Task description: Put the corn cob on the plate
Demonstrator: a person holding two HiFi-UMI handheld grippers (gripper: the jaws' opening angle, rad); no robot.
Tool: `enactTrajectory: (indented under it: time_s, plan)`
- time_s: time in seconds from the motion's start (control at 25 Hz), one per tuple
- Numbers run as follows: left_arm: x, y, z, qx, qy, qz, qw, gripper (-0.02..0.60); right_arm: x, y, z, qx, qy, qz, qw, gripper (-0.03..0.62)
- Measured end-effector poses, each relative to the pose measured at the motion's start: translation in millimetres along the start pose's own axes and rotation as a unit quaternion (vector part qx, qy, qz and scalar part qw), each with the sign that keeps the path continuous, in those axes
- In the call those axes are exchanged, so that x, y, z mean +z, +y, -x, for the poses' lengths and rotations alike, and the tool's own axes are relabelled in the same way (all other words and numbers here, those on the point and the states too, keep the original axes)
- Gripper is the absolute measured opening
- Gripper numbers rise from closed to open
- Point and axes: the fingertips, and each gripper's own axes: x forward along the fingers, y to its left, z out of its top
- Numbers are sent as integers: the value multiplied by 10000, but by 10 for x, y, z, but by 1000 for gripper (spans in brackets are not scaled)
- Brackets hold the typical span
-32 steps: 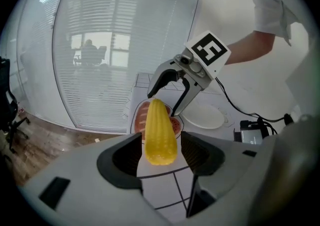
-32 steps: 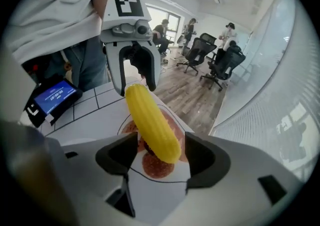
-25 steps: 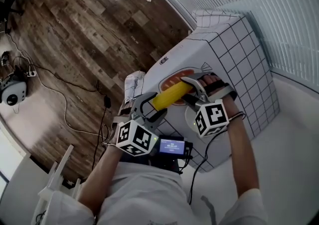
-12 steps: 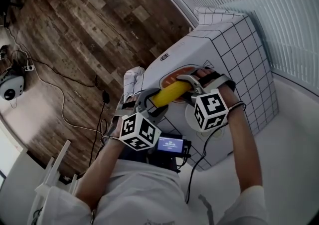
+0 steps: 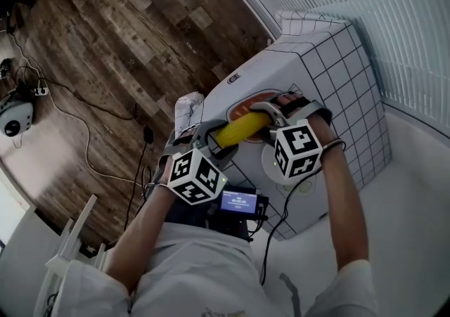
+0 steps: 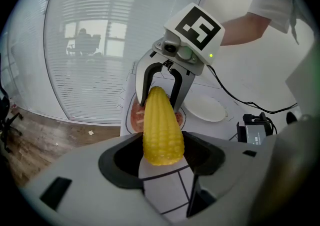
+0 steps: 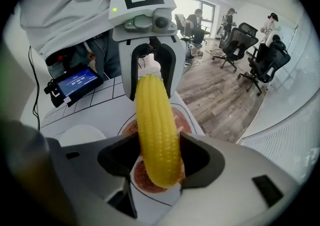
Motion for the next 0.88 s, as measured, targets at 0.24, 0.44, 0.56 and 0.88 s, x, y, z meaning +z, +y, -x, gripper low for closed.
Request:
enactTrajectory:
  time_s: [0.24,0.44,0.56,0.88]
  plan:
    - [8,-15,37,-53,31,-99,9999,247,21,22,12,-51,108,-25,9999,252]
    - [91,-61,105,-113,-72,-218,9997,247,48,50,144,-193,169,-114,9996,252]
    - [140,-58,178,-110,-135,-299,9994,247,93,30,216,-294,205,-139,9993,252]
    - [260,-192,312,-192,-98,-784,9967,247,141,151,397,-615,244,-451,9968,252]
